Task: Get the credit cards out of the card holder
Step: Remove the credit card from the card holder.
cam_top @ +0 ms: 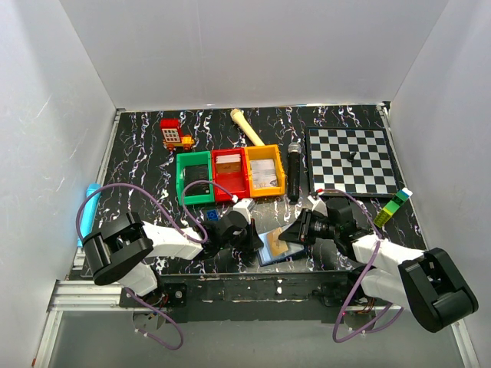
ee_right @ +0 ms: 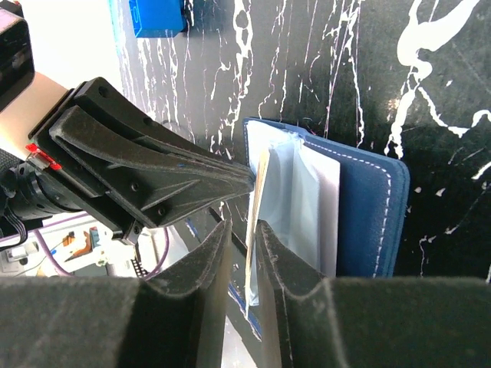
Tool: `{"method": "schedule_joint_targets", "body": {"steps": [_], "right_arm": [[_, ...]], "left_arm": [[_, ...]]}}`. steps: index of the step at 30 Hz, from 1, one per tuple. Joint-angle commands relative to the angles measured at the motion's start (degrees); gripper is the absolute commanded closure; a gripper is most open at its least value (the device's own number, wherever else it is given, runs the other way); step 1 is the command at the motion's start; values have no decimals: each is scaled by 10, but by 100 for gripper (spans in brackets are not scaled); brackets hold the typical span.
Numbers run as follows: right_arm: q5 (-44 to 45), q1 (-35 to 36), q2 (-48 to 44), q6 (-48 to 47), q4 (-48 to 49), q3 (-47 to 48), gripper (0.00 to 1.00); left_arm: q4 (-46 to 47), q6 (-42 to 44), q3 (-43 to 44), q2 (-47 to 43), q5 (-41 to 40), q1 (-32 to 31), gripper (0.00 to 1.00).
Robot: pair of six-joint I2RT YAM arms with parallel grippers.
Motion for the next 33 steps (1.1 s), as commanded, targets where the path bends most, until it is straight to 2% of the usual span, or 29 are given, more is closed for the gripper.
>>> {"method": "schedule_joint_targets", "body": {"steps": [1, 10, 14, 33], "right_arm": [[3, -8, -13, -9, 4, 17, 76], [1, -14, -20, -10, 0, 16, 89], [-1, -17, -28, -12, -7, 18, 99], [-2, -36, -82, -34, -77, 33, 99]], "left_arm": [[-93, 13, -30, 26, -30, -1, 100], [-93, 13, -30, 26, -30, -1, 100], [-92, 11, -29, 27, -30, -1, 100], [-89, 10, -32, 31, -32, -1, 100]]}}
